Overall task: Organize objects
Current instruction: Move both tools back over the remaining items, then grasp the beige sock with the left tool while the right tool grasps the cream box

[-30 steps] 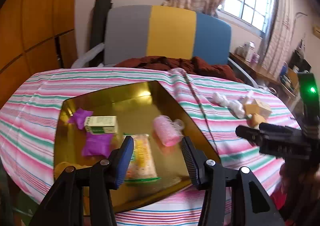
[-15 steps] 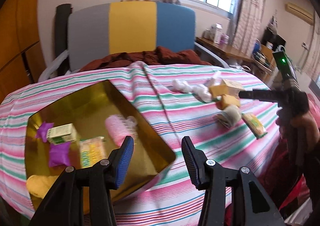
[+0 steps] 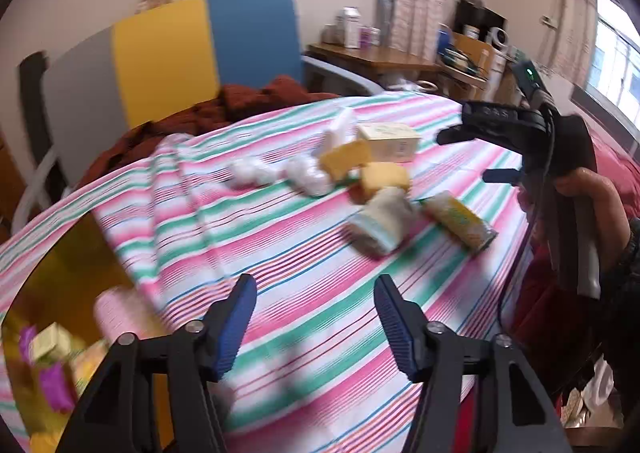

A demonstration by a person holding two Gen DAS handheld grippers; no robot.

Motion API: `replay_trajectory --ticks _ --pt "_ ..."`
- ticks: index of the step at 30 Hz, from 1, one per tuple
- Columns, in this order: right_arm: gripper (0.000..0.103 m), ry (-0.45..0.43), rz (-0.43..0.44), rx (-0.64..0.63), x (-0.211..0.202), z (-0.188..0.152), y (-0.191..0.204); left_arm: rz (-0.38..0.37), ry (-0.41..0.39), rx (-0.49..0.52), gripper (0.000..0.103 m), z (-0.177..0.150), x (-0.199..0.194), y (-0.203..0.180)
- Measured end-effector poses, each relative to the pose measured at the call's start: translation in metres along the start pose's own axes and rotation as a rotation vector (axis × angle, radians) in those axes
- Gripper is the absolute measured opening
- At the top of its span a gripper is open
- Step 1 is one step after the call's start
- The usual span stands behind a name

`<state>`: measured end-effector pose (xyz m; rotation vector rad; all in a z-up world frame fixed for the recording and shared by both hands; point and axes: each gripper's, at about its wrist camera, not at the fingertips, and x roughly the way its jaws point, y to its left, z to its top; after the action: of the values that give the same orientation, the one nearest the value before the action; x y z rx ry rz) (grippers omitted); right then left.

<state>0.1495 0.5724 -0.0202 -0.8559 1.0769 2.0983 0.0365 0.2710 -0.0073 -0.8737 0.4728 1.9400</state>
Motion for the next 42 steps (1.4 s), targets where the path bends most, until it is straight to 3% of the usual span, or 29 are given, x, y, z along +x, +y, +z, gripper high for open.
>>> replay_trajectory --ticks 10,17,22,24,26,27,31,35,42 --pt "0.103 0.024 0.063 0.065 0.004 0.001 -0.010 -0.100 0.052 0.141 0.080 0.034 0.068 -0.042" --pt "0.103 0.053 0.074 0.060 0.009 0.000 -0.008 -0.101 0.087 0.243 0.082 0.052 0.109 -0.064" --pt "0.103 0.076 0.076 0.066 0.015 -0.001 -0.009 -0.096 0.123 0.263 0.082 0.061 0.139 -0.072" --pt "0.103 0.081 0.076 0.066 0.016 -0.001 -0.009 -0.107 0.139 0.247 0.081 0.060 0.150 -0.072" --pt "0.103 0.088 0.074 0.065 0.018 -0.001 -0.009 -0.142 0.145 0.205 0.063 0.059 0.155 -0.068" --pt "0.103 0.090 0.073 0.063 0.019 -0.001 -0.009 -0.188 0.158 0.167 0.060 0.057 0.157 -0.065" --pt "0.103 0.102 0.058 0.047 0.020 -0.003 -0.007 -0.204 0.128 0.109 0.057 0.046 0.145 -0.056" --pt "0.103 0.138 0.048 -0.069 0.018 0.001 0.009 -0.196 0.120 0.037 0.057 0.026 0.126 -0.040" --pt "0.103 0.113 -0.064 -0.569 0.021 0.035 0.056 -0.171 0.117 -0.056 0.057 0.000 0.111 -0.016"
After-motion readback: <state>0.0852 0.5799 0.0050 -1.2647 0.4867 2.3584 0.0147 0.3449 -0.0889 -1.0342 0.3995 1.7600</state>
